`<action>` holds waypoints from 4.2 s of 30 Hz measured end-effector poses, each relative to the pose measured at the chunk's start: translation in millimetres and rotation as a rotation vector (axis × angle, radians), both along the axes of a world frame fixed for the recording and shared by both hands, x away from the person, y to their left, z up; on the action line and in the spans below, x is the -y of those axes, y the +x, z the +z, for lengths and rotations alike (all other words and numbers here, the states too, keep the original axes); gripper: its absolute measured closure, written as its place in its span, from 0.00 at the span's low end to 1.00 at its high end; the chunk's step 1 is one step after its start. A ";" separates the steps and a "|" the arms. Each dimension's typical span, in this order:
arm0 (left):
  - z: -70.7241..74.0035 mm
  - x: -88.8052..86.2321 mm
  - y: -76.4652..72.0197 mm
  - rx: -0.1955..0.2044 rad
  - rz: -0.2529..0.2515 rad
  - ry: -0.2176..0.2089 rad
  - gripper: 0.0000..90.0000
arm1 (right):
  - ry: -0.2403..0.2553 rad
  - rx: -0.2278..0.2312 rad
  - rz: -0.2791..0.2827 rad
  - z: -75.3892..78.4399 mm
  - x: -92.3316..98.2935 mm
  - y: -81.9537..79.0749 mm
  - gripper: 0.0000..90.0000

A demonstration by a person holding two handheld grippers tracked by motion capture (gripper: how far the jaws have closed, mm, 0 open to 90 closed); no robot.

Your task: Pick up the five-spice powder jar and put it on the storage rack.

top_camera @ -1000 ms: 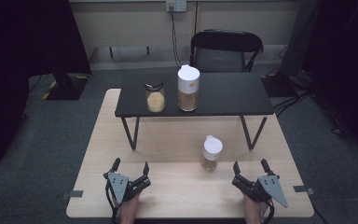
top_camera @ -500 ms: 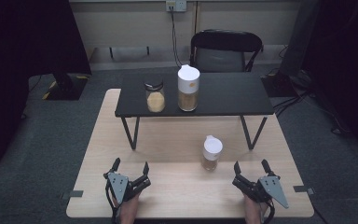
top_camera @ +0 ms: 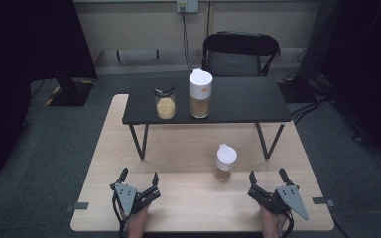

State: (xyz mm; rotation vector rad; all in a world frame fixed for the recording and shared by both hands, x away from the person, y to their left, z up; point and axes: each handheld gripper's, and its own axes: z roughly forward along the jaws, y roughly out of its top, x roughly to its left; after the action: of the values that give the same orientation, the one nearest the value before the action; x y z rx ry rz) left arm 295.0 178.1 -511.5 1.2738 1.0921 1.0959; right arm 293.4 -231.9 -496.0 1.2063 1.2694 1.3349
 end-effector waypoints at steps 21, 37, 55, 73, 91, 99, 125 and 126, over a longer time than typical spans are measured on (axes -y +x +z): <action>0.0 0.1 0.0 0.000 0.004 0.000 0.01 | -0.006 -0.011 0.028 9.5 -3.4 -5.1 0.01; 0.0 0.1 0.0 0.000 0.004 0.000 0.01 | -0.053 0.005 0.068 28.0 -20.4 -5.8 0.00; 0.0 0.1 0.0 0.000 0.004 0.000 0.01 | -0.099 0.024 0.125 45.7 -44.0 2.2 0.00; 0.0 0.1 0.0 0.000 0.004 0.000 0.01 | -0.121 0.013 0.180 54.7 -62.6 6.8 0.01; 0.0 0.1 -0.1 0.000 0.004 0.000 0.01 | -0.089 -0.017 0.191 49.3 -63.7 14.7 0.04; 0.0 0.1 -0.1 0.000 0.004 0.000 0.01 | -0.094 -0.023 0.216 45.9 -71.2 16.1 0.06; 0.0 0.1 -0.1 0.000 0.006 0.000 0.01 | -0.118 -0.050 0.249 18.9 -86.5 45.3 0.19; 0.0 0.2 -0.1 0.000 0.006 0.000 0.01 | -0.113 -0.053 0.250 18.4 -86.4 45.9 0.19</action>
State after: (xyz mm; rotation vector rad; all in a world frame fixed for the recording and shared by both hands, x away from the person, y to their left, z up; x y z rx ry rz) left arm 294.9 177.9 -511.5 1.2709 1.0966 1.1002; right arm 339.3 -145.5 -477.6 1.0358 1.5521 1.3943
